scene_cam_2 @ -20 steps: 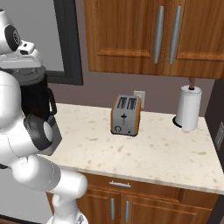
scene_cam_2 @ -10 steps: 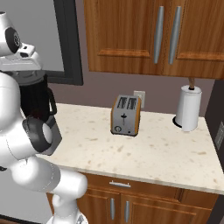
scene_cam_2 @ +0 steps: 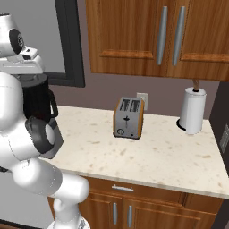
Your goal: Open the blender lid, put the apple in the blender, close the lid, and start the blender.
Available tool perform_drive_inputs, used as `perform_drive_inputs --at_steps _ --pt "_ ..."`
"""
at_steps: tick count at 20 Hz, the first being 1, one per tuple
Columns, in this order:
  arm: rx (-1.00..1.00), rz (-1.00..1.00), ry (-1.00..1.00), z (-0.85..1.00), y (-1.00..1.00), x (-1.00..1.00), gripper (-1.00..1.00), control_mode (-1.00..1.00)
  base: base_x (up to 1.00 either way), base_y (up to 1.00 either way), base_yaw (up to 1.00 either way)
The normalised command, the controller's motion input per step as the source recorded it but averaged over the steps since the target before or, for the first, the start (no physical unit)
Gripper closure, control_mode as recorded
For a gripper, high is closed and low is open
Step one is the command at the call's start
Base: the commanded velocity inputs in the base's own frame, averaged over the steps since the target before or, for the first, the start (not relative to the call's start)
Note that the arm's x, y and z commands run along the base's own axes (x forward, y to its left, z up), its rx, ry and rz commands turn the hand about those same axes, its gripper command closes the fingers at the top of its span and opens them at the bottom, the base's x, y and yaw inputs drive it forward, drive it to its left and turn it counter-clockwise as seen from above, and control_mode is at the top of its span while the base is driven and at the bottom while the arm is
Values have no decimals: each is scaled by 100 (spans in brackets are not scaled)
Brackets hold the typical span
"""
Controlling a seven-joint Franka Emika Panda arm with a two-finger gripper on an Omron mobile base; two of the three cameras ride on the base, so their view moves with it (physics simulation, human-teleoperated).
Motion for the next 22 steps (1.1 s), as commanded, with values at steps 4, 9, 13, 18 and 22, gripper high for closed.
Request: perform_drive_inputs --at_steps 4,9,13,18,22 --pt "0 0 0 -26 0 -5 -100 -100 0 0 0" --pt "0 0 -2 -11 0 -3 -100 -100 0 0 0" --pt "0 0 -1 -5 0 0 -100 -100 0 0 0" --pt "0 0 -7 0 0 0 -100 -100 0 0 0" --pt "0 0 -14 23 0 -1 -100 -100 0 0 0"
